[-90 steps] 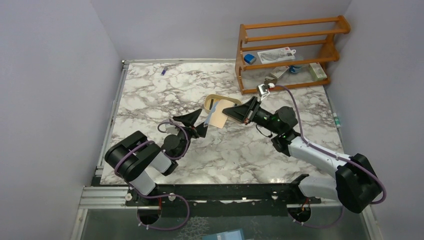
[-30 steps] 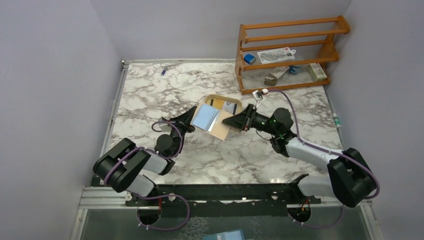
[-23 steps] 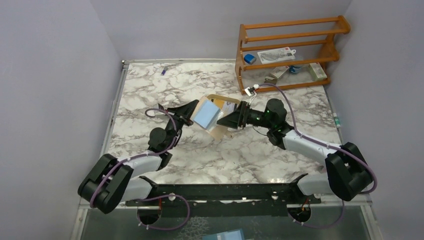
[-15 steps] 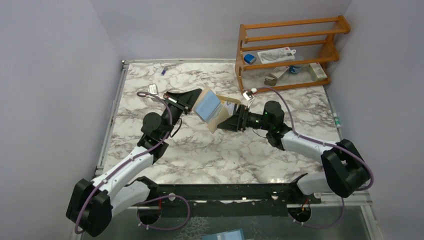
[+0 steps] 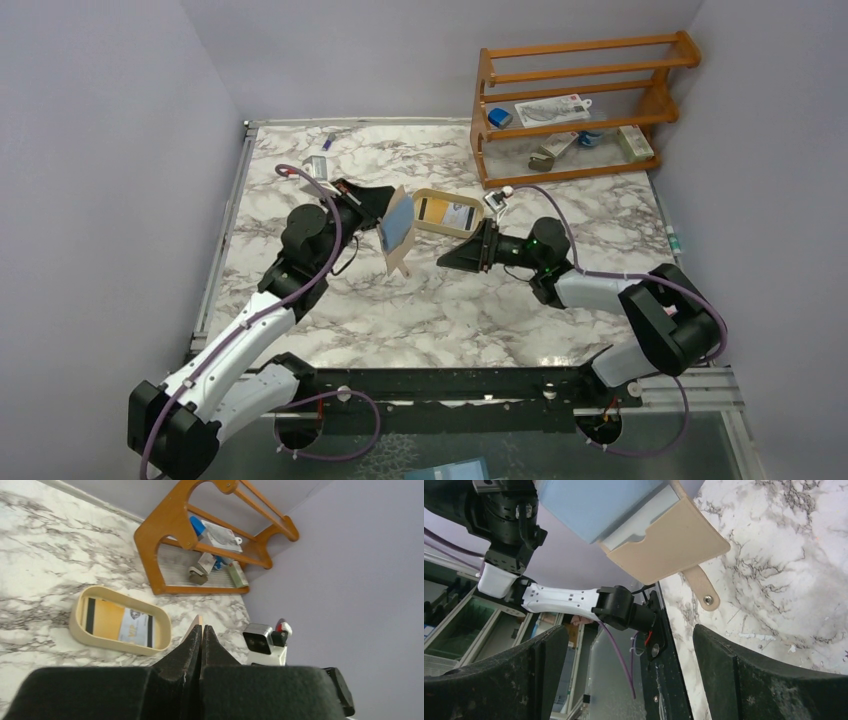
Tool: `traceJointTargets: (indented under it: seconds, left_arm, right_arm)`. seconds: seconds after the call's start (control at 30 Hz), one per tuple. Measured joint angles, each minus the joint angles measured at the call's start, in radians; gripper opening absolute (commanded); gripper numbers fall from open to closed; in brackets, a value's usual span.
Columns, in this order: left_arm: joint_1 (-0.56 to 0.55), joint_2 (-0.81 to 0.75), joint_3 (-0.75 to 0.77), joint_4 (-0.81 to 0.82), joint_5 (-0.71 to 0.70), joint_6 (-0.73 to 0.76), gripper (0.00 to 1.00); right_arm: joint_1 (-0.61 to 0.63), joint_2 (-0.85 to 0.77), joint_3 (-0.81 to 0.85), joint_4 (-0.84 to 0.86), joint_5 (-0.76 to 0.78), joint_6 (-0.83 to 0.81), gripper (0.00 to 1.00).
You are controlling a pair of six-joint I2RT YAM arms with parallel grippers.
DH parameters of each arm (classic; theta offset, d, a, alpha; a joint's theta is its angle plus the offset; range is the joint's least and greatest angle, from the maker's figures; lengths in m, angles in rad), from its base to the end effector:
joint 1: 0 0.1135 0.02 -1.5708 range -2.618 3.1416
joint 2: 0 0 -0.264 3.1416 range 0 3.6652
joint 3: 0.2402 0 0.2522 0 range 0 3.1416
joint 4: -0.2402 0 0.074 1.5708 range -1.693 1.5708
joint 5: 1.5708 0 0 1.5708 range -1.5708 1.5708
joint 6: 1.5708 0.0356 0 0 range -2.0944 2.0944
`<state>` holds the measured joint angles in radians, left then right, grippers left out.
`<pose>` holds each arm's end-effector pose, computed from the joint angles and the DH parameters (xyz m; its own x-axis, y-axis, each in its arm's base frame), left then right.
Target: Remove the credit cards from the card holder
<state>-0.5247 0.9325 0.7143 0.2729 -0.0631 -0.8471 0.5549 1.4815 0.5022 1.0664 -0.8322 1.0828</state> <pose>0.1952 -0.1104 0.3371 -0.3025 -0.6890 -0.6586 0.3304 0.5723 -0.7505 0.2245 0.1701 0.2151 -0.8316 0.1841 -0.5239 -0.5252 0.0459 0.8498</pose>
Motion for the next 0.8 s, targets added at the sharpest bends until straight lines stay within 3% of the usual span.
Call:
traceJointTargets:
  seconds: [0.13,0.5,0.6,0.8]
  left_arm:
    - [0.0,-0.036,0.0,-0.072,-0.026,0.059,0.0]
    - [0.0,-0.059,-0.006,-0.089,-0.05,0.068,0.0]
    - [0.0,-0.064,-0.027,-0.087,-0.066,0.044,0.0]
    - [0.0,-0.104,-0.133,-0.079,-0.123,-0.091,0.0]
  right_arm:
    - [0.0,0.0,0.016,-0.063,0.014,-0.002,0.99]
    - [0.073,0.016,0.154,-0.451,0.201,0.043,0.97]
    - [0.089,0.021,0.152,-0.449,0.219,0.07,0.97]
    - [0.09,0.038,0.086,-0.274,0.241,0.125,0.96]
